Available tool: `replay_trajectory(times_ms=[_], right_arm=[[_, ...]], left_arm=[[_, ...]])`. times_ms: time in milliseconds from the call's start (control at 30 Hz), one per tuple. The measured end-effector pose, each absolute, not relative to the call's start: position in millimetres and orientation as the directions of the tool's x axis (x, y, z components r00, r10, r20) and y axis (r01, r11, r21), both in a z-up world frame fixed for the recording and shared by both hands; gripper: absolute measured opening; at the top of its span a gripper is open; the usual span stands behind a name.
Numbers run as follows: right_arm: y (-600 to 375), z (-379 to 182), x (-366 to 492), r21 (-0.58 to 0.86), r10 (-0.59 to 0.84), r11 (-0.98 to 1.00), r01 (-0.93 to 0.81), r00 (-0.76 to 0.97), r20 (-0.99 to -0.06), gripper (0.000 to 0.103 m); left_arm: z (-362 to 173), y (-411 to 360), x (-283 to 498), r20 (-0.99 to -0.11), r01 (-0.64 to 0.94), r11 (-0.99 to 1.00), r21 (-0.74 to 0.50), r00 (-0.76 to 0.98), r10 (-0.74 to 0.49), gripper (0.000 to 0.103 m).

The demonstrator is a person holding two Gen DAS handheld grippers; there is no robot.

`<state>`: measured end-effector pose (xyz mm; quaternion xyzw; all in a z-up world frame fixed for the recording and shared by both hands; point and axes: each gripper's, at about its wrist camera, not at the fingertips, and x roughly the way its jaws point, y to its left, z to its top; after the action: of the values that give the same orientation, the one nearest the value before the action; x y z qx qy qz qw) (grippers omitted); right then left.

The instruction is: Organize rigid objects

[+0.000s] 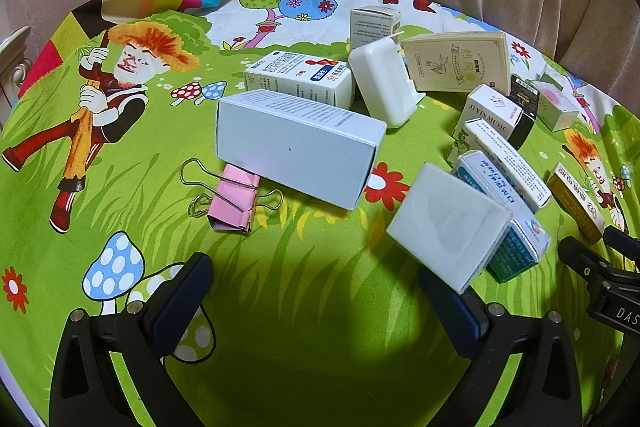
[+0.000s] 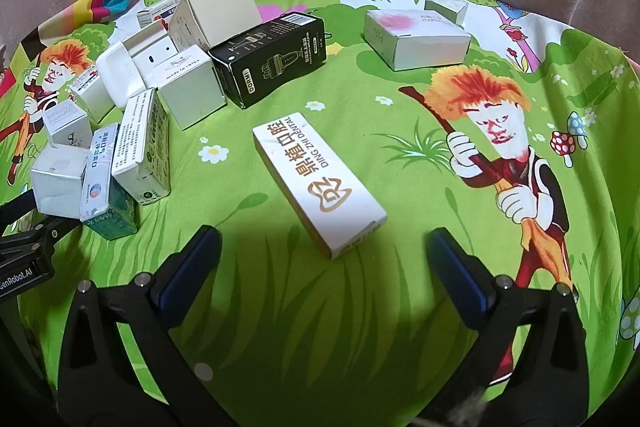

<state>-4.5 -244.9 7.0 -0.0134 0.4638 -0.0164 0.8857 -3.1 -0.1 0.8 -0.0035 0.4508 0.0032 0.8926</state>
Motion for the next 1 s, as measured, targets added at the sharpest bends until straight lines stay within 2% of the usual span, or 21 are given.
replay_trajectory(times_ms=[1000], right_arm=[[-244.9,7.0,-4.7,-0.039,-0.041,0.999,0.016,0.570,-0.821,0.103]], left_arm=[[0.8,0.1,-3.4,-0.805,-0.009,1.000,-0.003,0.594,0.003,0.103]])
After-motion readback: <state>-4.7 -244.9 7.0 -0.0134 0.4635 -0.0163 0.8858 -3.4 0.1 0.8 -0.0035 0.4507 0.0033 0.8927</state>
